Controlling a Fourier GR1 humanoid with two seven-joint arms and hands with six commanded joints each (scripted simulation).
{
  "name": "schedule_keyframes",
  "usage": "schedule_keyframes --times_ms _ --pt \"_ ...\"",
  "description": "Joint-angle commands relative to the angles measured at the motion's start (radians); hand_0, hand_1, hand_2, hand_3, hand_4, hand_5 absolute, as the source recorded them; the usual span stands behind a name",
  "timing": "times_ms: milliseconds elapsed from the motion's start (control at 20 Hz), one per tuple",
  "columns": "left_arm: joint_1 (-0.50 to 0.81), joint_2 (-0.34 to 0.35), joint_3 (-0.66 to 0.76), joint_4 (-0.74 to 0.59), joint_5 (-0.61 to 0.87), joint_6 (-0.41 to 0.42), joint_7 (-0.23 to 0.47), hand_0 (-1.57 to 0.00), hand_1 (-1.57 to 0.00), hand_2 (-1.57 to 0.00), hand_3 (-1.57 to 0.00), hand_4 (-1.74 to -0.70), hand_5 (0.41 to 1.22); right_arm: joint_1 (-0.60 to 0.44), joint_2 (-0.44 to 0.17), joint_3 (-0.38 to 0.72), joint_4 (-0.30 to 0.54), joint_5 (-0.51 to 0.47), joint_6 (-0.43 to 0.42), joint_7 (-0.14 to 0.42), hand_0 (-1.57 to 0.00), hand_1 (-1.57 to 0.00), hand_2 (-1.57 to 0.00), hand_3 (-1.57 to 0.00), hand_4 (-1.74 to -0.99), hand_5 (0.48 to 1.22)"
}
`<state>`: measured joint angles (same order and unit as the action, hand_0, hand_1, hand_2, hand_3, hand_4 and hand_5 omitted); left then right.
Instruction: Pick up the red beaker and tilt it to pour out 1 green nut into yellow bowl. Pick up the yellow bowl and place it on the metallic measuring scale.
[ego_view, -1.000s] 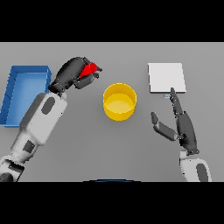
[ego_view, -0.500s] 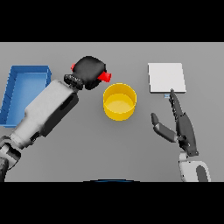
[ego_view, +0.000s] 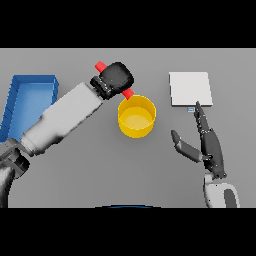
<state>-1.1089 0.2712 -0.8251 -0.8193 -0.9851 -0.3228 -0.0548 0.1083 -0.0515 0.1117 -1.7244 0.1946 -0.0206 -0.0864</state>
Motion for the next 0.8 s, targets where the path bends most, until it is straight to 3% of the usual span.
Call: schedule_keyframes --times_ms 0,150,350,750 --pt "-0.018 0.002 -0.02 0.009 -0.022 -0.008 -0.009 -1.57 -1.57 -1.57 -1.5 -1.73 1.22 -0.007 0.002 -0.003 0.015 0.01 -0.011 0.007 0.0 0.0 0.0 0.0 -1.213 0.591" --pt "-0.053 0.002 -0.087 0.023 -0.088 0.006 -0.063 -1.57 -1.57 -1.57 -1.53 -1.73 1.22 -0.004 0.007 -0.005 0.014 0.004 -0.014 -0.014 0.0 0.0 0.0 0.0 -1.185 0.575" --pt "-0.101 -0.015 -0.164 0.052 -0.167 0.005 -0.084 -1.57 -1.57 -1.57 -1.56 -1.74 1.221 -0.011 0.008 -0.006 0.022 0.008 -0.018 -0.025 0.0 0.0 0.0 0.0 -1.148 0.566" --pt "-0.167 -0.033 -0.292 0.094 -0.3 0.046 -0.128 -1.57 -1.57 -1.57 -1.57 -1.73 1.221 -0.026 0.005 -0.009 0.014 0.003 -0.016 -0.002 0.0 0.0 0.0 0.0 -1.135 0.58"
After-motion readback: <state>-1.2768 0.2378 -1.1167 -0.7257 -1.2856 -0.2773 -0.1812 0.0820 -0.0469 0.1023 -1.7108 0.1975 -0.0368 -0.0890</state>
